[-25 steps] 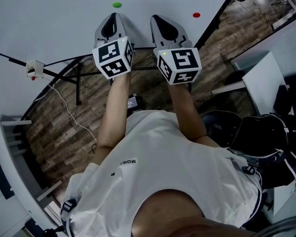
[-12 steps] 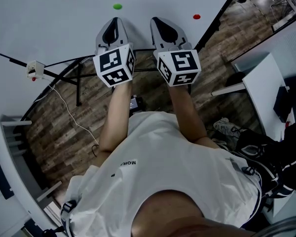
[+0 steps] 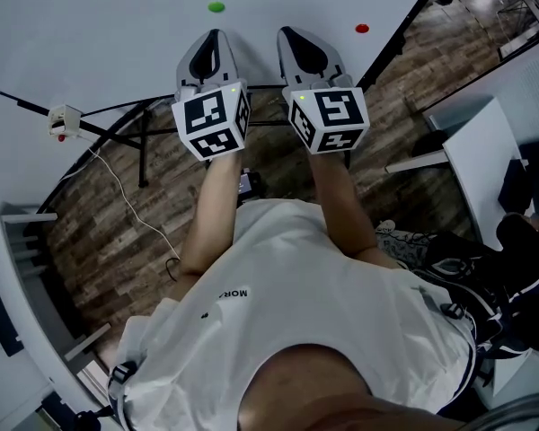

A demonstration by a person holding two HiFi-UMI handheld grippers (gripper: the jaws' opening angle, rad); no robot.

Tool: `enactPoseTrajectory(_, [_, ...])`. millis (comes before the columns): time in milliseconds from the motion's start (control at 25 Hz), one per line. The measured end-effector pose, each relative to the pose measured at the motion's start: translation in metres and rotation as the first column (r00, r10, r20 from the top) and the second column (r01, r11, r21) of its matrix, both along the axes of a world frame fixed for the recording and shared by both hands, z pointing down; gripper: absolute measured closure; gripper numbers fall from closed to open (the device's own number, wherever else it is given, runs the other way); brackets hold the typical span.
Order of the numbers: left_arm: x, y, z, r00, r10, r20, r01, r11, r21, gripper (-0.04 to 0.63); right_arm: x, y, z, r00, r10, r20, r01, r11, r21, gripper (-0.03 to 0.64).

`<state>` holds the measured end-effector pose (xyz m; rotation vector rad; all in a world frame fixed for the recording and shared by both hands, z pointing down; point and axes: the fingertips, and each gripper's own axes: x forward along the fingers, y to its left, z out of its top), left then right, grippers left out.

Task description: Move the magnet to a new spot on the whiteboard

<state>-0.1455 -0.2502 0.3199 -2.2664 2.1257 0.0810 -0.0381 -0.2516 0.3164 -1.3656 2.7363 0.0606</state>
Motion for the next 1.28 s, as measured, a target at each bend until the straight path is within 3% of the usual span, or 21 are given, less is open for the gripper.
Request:
enactPoseTrajectory(480, [0.005, 0.01, 0.002, 0.999, -0.003, 0.037, 0.003, 1.0, 0.015, 0.592, -0.001, 0.002, 0.001, 1.0, -0.003, -0.005, 0.003, 1.0, -0.002, 0.604])
enactPoseTrajectory(1280, [0.008, 0.02, -0.001, 1.0, 0.014, 0.023, -0.015, 1.0, 0.022, 0.592, -0.006, 0.0, 0.0, 1.0, -0.002, -0.013, 0.002, 1.0, 0.002, 0.604])
